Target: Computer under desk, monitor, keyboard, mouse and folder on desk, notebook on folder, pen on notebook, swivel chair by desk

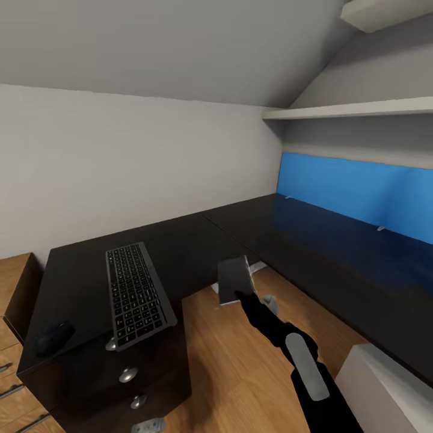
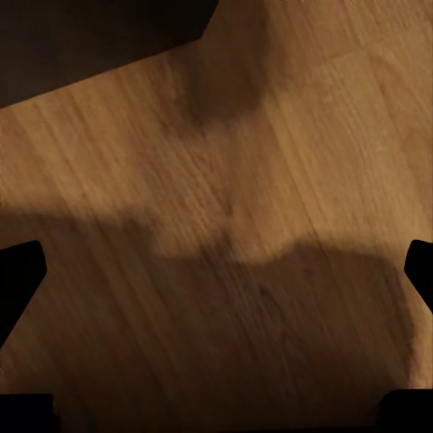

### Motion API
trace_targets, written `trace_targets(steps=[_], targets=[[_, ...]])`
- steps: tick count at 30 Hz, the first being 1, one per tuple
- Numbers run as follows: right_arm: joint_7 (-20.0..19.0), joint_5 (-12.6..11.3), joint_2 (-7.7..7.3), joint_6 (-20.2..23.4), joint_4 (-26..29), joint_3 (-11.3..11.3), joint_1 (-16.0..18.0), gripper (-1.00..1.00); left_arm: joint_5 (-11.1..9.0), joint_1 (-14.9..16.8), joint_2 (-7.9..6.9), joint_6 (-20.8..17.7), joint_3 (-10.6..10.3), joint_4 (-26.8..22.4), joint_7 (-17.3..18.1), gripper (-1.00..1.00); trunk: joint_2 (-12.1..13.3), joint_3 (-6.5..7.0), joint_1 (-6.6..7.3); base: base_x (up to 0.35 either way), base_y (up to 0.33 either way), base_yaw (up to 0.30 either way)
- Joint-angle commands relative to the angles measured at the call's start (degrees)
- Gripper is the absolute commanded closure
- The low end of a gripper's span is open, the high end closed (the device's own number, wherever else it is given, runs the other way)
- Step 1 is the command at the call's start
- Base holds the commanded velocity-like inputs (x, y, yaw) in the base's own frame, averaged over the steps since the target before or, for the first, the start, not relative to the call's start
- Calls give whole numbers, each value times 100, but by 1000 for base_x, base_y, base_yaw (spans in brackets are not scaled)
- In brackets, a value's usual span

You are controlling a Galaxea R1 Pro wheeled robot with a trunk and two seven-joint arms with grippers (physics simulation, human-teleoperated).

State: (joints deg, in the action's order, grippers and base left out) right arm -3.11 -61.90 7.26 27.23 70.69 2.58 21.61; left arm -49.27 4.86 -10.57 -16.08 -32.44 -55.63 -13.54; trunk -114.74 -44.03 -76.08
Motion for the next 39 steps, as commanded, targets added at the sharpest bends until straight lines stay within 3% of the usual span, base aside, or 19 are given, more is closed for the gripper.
trace_targets(steps=[1, 5, 14, 23, 39], targets=[[-30, 36, -1, 177, -106, 77, 1, 100, -52, 6, -10, -2, -23, -15, -53, -100, -2, -6, 1, 0, 0, 0], [-55, 31, -4, 466, -185, 148, 1, 100, -49, 6, -14, -2, -21, -16, -53, -100, -2, -6, 1, 0, 0, 0], [-414, 59, -13, 572, -201, 159, 1, 100, -48, 4, -7, -1, -25, -16, -53, -100, -2, -6, 1, 0, 0, 0], [-552, 127, -239, 591, -218, 222, 1, 100, -48, 6, -11, -6, -25, -14, -53, -100, -2, -6, 1, 0, 0, 0], [-525, 138, -225, 582, -272, 277, 1, 100, -79, 6, -15, -5, 18, -5, -53, -100, -2, -6, 1, 0, 0, 72]])
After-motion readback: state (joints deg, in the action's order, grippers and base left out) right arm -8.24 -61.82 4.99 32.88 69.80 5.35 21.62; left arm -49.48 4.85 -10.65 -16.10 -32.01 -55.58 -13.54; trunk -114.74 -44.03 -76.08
